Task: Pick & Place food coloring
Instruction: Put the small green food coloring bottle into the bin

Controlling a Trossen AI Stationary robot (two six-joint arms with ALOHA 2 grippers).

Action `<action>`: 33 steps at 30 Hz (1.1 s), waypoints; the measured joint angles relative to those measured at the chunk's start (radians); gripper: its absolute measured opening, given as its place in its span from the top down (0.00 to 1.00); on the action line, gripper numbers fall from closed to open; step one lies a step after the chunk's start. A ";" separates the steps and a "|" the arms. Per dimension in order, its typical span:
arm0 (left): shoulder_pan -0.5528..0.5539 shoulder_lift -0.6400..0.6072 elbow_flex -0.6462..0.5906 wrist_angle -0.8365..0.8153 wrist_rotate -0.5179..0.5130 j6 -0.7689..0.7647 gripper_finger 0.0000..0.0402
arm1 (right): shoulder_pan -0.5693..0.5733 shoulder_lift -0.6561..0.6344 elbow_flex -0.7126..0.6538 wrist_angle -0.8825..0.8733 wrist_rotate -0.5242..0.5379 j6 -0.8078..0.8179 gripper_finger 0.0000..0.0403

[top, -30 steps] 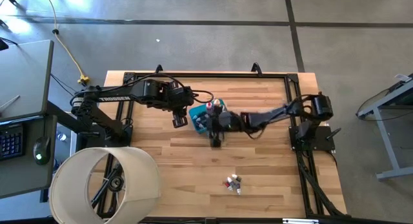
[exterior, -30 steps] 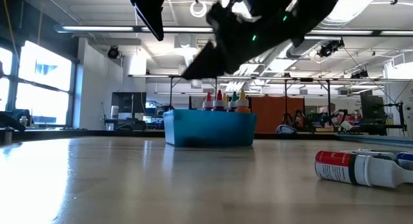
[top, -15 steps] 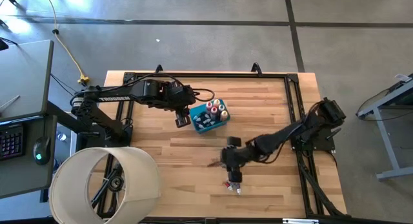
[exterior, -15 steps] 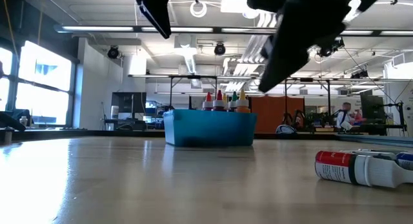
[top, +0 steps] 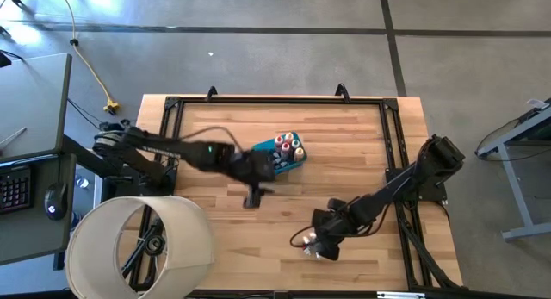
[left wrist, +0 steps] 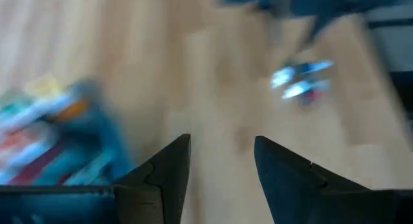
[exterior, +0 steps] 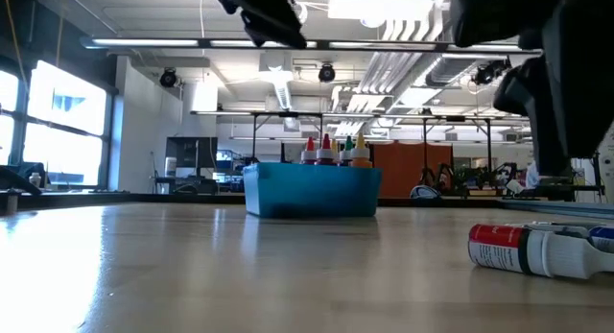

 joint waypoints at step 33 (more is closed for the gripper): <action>-0.259 0.282 -0.301 0.867 0.019 -0.088 0.58 | 0.018 0.114 -0.117 0.256 0.079 -0.173 0.59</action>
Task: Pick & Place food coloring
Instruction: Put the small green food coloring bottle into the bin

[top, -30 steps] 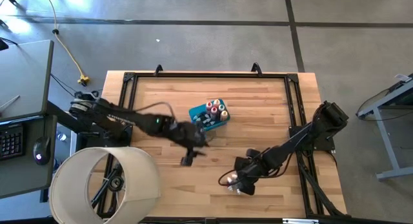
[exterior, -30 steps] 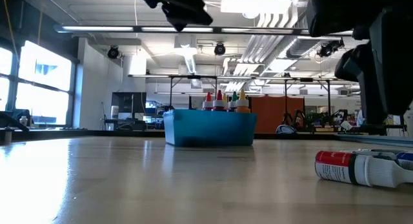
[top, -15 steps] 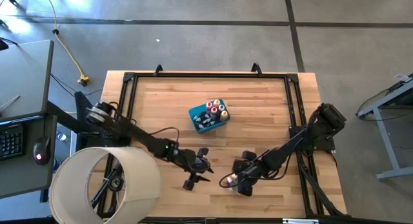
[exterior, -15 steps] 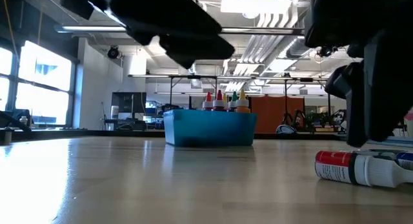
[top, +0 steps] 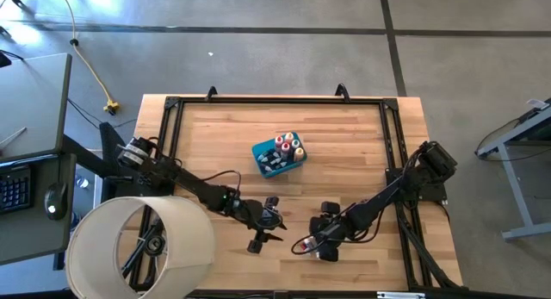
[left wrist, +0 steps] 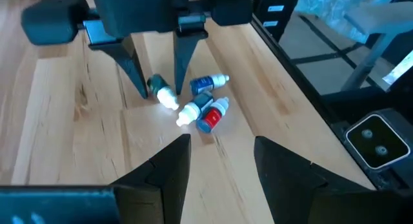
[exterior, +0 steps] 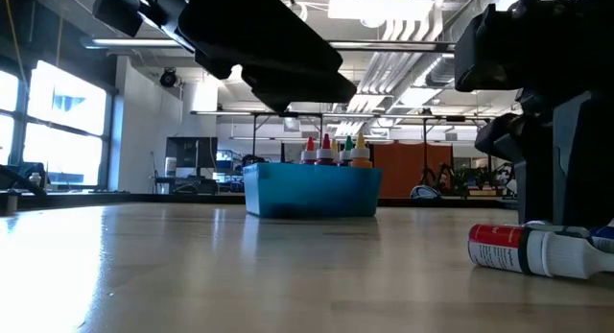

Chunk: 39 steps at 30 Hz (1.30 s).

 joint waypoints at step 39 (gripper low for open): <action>-0.015 -0.096 0.001 -0.353 -0.266 -0.240 0.58 | -0.483 0.006 -0.005 0.585 0.256 -0.641 0.79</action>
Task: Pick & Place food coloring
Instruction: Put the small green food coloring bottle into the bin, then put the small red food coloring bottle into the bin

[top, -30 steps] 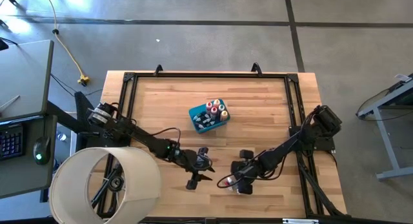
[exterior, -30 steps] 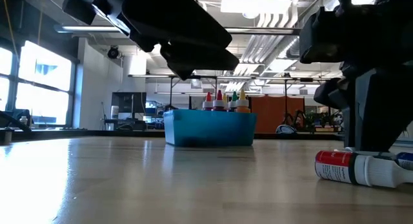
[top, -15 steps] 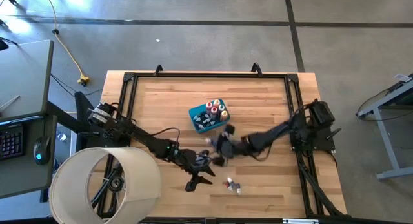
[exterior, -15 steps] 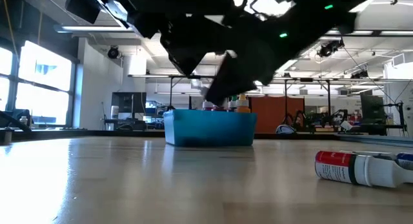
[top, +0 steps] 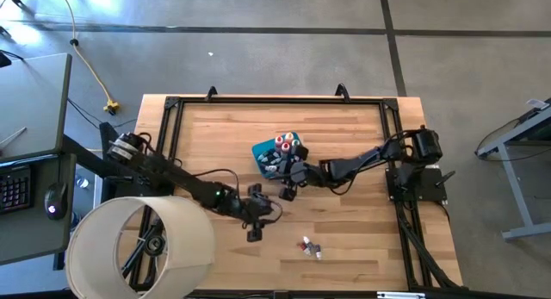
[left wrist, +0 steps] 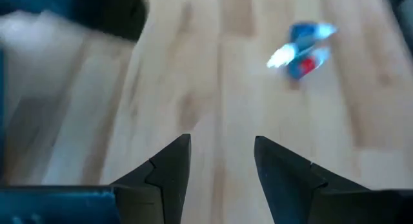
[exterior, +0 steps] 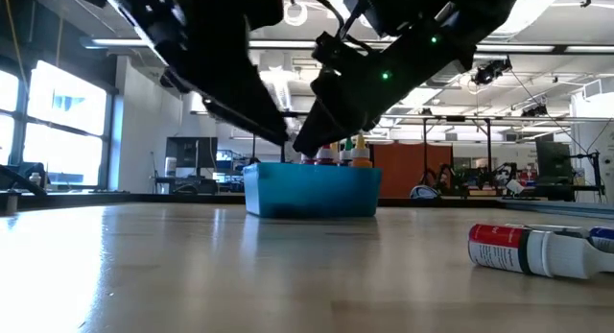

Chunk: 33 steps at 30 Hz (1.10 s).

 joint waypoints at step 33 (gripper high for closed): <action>-0.038 -0.010 -0.001 0.080 -0.006 0.000 0.58 | 0.108 -0.196 0.100 -0.257 0.067 -0.080 0.58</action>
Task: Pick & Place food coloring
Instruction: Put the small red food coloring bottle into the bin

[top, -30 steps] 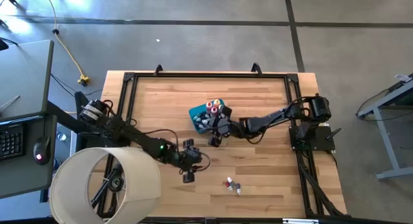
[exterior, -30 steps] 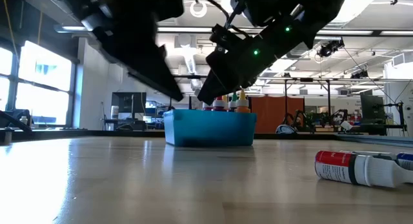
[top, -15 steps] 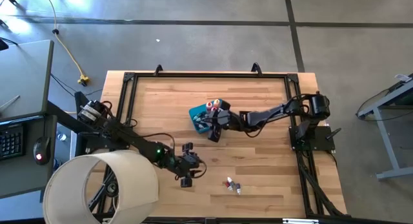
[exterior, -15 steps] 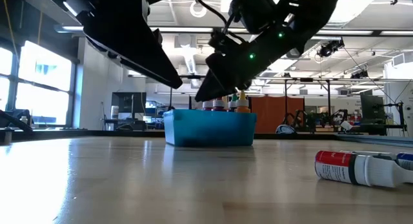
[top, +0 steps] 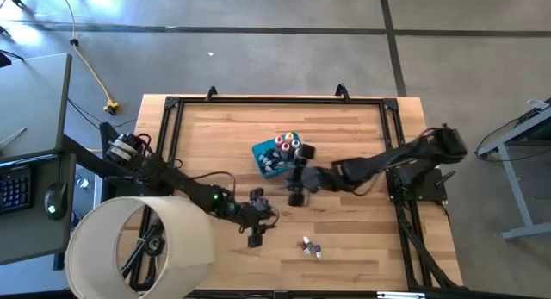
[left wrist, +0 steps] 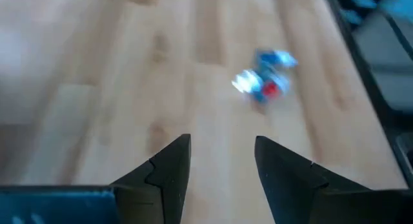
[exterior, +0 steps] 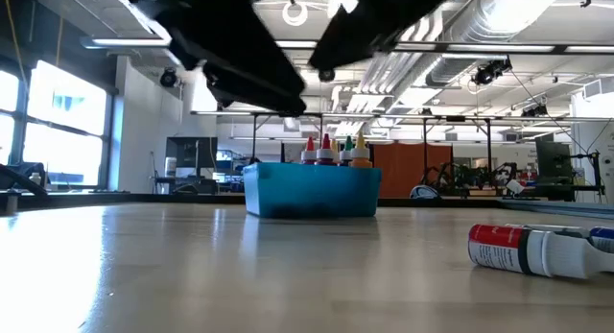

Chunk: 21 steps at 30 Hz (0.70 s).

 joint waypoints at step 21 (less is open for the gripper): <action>0.104 0.339 0.156 0.433 0.340 0.353 0.58 | 0.455 -0.349 -0.167 -0.474 0.242 0.604 0.62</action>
